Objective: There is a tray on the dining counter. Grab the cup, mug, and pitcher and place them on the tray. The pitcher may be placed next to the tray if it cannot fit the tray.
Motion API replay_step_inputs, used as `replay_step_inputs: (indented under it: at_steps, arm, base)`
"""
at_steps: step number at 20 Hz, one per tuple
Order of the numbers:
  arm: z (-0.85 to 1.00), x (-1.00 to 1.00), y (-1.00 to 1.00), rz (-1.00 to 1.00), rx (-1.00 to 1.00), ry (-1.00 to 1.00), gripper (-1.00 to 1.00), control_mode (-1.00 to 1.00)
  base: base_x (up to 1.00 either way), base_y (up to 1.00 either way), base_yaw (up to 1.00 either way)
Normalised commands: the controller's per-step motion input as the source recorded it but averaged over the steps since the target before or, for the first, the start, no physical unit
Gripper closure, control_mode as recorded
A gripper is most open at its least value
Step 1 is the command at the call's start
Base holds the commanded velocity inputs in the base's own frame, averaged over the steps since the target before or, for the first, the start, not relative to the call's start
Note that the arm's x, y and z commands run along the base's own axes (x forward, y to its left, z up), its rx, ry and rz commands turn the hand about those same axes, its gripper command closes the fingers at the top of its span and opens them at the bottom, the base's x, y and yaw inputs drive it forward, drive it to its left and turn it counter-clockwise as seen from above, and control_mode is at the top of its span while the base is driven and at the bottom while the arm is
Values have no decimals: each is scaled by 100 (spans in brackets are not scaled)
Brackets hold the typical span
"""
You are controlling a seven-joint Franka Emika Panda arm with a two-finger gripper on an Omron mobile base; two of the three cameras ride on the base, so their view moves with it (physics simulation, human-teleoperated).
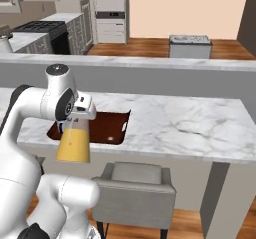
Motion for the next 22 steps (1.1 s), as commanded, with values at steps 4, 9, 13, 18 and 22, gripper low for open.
replay_step_inputs:
  at_steps: [4, 9, 13, 18, 22]
  arm:
    - [0, 0, 0, 0, 0, 0, 100, 100]
    - [0, 0, 0, 0, 0, 0, 100, 100]
    - [0, 0, 0, 0, 0, 0, 100, -100]
    - [0, 0, 0, 0, 0, 0, 100, -100]
    - [0, 8, 0, 0, 0, 0, 100, -100]
  base:
    - [21, 0, 13]
    - [0, 1, 3]
    - [0, 0, 0]
    - [0, 0, 0]
    - [0, 0, 0]
